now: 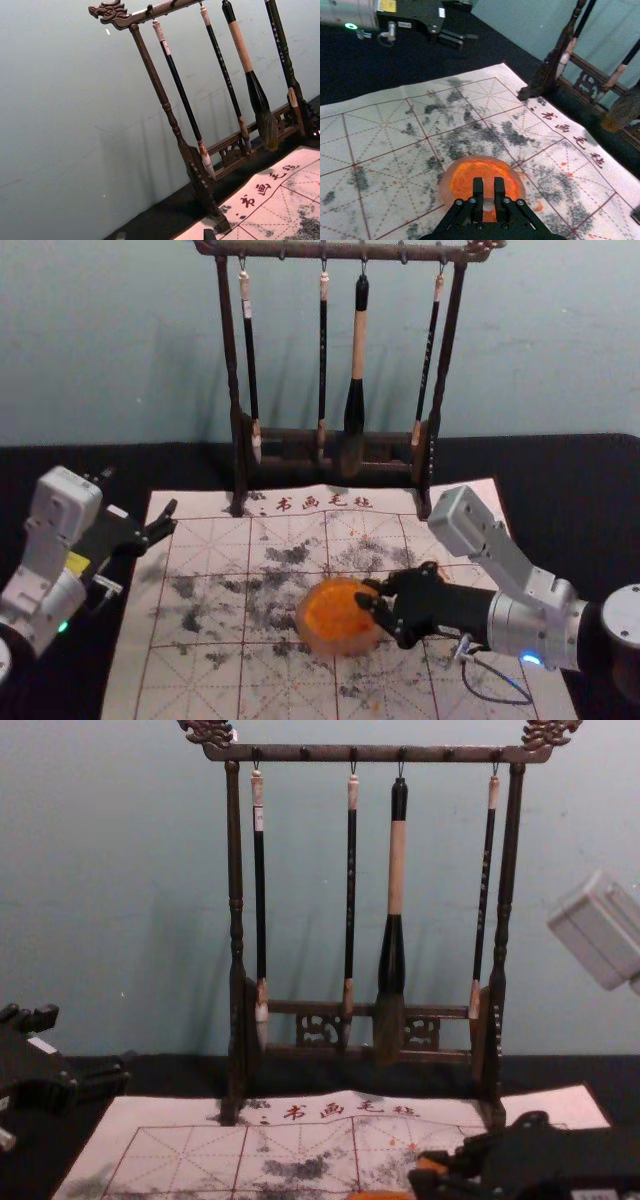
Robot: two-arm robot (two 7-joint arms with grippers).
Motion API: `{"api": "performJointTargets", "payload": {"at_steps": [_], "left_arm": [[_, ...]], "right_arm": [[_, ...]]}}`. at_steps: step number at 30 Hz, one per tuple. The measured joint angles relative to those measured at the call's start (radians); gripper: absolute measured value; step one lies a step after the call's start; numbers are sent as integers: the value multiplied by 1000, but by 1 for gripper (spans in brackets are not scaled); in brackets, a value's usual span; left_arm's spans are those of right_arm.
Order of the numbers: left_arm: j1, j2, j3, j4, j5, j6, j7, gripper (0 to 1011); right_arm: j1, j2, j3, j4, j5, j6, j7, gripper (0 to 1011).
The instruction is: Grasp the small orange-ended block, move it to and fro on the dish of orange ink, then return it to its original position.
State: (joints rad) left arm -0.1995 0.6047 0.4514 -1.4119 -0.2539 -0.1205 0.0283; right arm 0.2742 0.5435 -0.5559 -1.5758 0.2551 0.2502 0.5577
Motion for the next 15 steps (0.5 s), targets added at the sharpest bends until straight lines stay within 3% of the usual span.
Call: {"api": "performJointTargets", "payload": {"at_steps": [15], "left_arm": [[0,0,0,0,0,0,0,1001]], "right_arm": [[30,-23,-43,12,-11,-4,24,72]]}}
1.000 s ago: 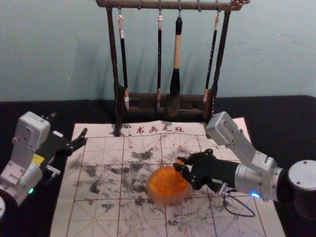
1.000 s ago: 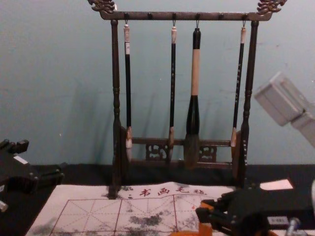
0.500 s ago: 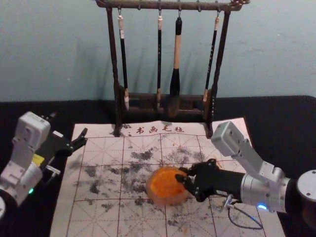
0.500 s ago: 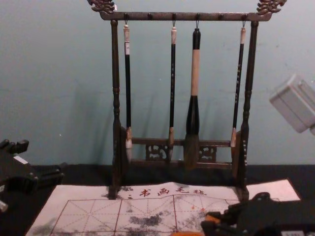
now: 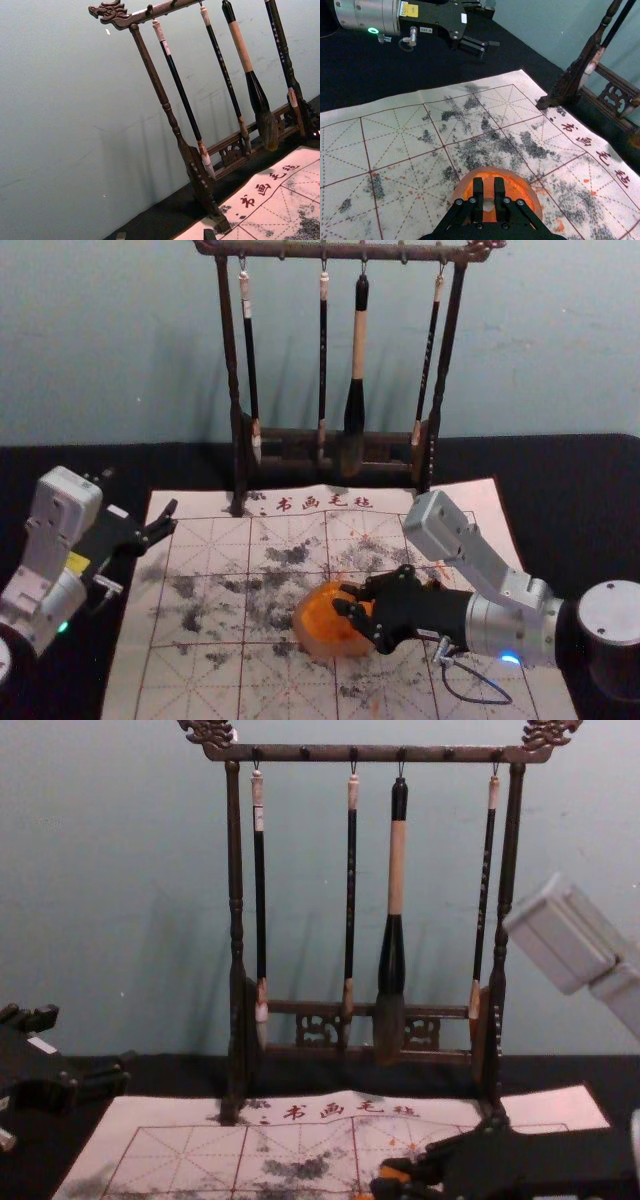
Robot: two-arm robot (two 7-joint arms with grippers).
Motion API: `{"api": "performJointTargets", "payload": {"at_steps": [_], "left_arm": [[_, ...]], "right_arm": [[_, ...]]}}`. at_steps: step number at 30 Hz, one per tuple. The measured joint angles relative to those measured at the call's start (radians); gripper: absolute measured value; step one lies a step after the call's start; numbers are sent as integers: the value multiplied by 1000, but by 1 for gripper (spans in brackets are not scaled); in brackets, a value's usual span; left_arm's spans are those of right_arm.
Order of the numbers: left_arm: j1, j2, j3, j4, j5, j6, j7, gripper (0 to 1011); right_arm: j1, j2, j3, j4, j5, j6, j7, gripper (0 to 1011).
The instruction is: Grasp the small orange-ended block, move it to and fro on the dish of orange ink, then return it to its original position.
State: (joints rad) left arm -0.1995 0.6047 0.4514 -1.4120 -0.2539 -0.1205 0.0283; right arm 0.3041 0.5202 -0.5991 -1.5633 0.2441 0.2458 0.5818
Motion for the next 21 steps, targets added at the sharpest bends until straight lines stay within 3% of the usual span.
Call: {"api": "performJointTargets", "payload": {"at_steps": [12,21], "left_arm": [[0,0,0,0,0,0,0,1001],[0,0,0,0,0,0,0,1001]], "right_arm": [[52,-35,-19,63,-23,-8,2,72],[66,-39,-8,86,-29,-5,-9,72]]}}
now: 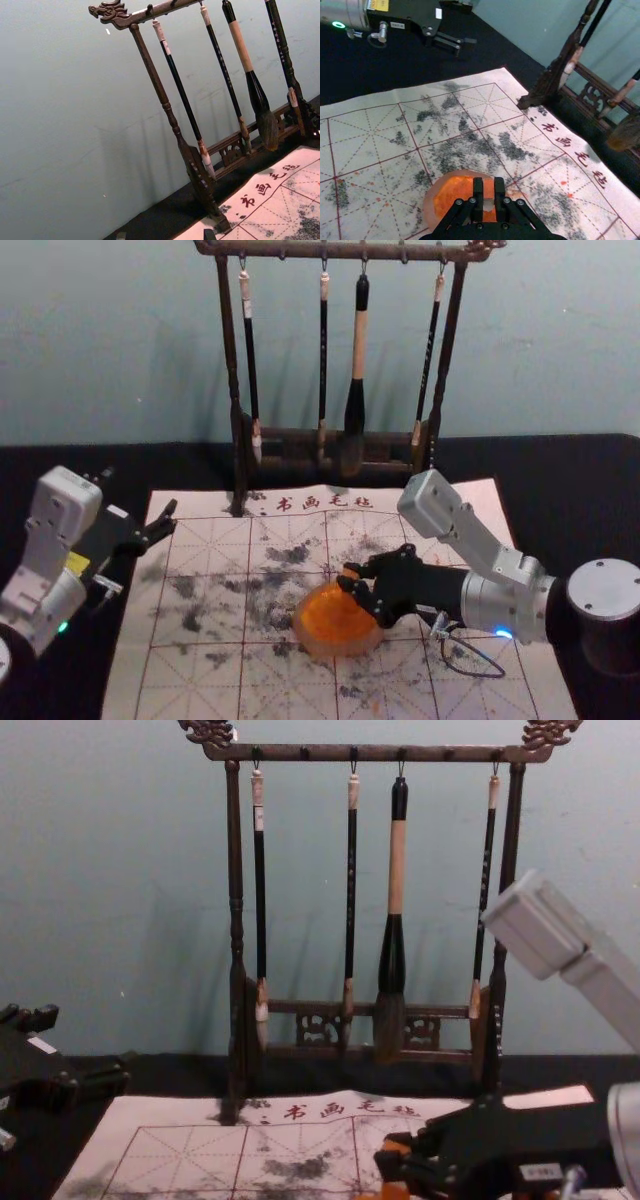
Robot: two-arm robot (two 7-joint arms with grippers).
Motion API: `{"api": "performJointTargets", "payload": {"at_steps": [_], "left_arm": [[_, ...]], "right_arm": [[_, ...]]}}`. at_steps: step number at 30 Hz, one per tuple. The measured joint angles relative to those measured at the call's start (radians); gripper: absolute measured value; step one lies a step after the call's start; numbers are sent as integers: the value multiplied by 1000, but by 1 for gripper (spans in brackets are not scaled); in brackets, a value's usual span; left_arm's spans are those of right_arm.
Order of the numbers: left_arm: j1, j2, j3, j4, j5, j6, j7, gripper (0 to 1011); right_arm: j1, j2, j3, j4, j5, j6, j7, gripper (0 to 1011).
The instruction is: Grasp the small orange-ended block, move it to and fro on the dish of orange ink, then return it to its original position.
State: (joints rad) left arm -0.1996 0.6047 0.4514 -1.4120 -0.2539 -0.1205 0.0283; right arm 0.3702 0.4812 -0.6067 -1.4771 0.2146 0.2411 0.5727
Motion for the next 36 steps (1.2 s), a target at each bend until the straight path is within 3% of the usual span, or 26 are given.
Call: {"api": "performJointTargets", "payload": {"at_steps": [18,36], "left_arm": [[0,0,0,0,0,0,0,1001],[0,0,0,0,0,0,0,1001]], "right_arm": [[-55,55,28,-85,30,29,7,72],[-35,32,-9,-70,31,21,19,72]]}}
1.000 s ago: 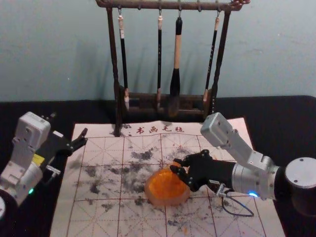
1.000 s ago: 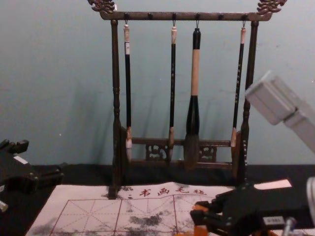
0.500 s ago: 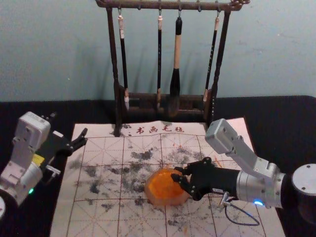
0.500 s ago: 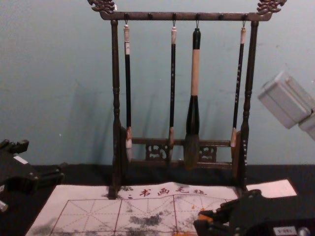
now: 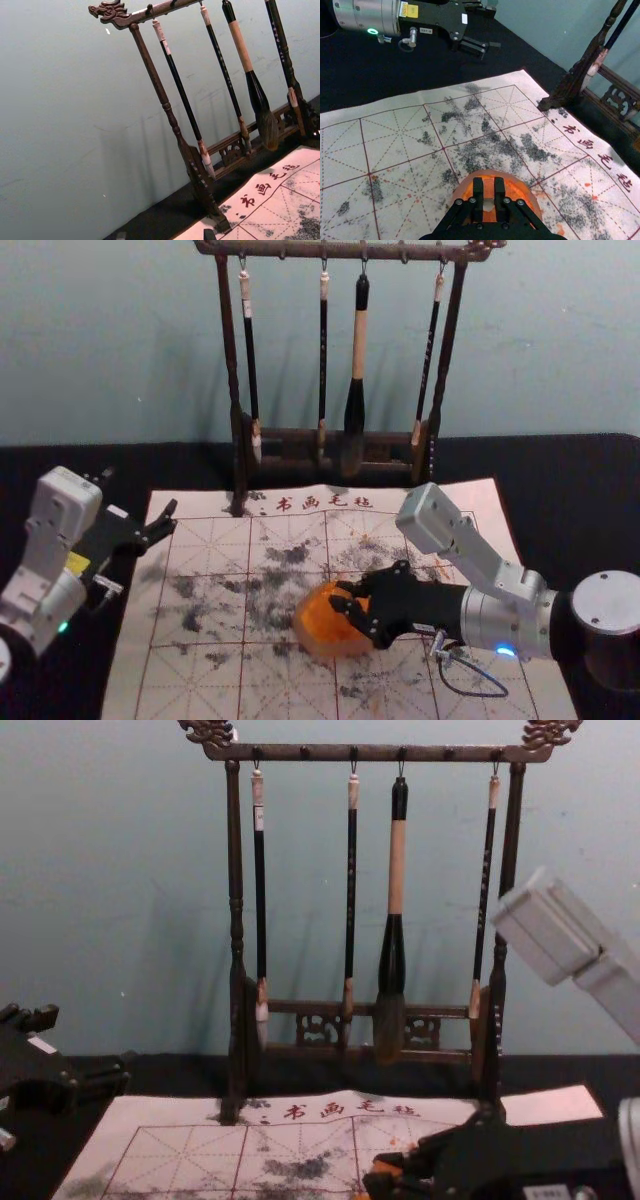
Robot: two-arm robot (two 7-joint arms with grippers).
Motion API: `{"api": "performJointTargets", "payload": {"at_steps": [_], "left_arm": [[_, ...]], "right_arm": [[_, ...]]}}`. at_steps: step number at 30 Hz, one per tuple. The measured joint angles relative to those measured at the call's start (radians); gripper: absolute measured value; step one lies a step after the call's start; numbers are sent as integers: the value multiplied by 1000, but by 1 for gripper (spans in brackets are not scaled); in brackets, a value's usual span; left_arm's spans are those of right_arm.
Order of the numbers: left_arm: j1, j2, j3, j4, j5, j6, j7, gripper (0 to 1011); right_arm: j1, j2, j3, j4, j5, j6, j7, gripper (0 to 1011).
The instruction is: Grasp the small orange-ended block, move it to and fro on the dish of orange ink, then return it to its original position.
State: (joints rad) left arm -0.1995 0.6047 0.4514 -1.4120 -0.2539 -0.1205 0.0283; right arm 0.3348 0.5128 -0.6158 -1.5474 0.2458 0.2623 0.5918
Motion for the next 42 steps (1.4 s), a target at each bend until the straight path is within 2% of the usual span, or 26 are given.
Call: {"api": "performJointTargets", "payload": {"at_steps": [12,21,30,42], "left_arm": [[0,0,0,0,0,0,0,1001],[0,0,0,0,0,0,0,1002],[0,0,0,0,0,0,0,1001],[0,0,0,0,0,0,0,1001]], "right_arm": [[32,-25,-8,48,-12,-5,-6,72],[39,-30,2,68,-15,-6,-16,72],[29,-19,20,61,-14,0,-25,72],[-8,9,39,7,6,10,-27,73]]}}
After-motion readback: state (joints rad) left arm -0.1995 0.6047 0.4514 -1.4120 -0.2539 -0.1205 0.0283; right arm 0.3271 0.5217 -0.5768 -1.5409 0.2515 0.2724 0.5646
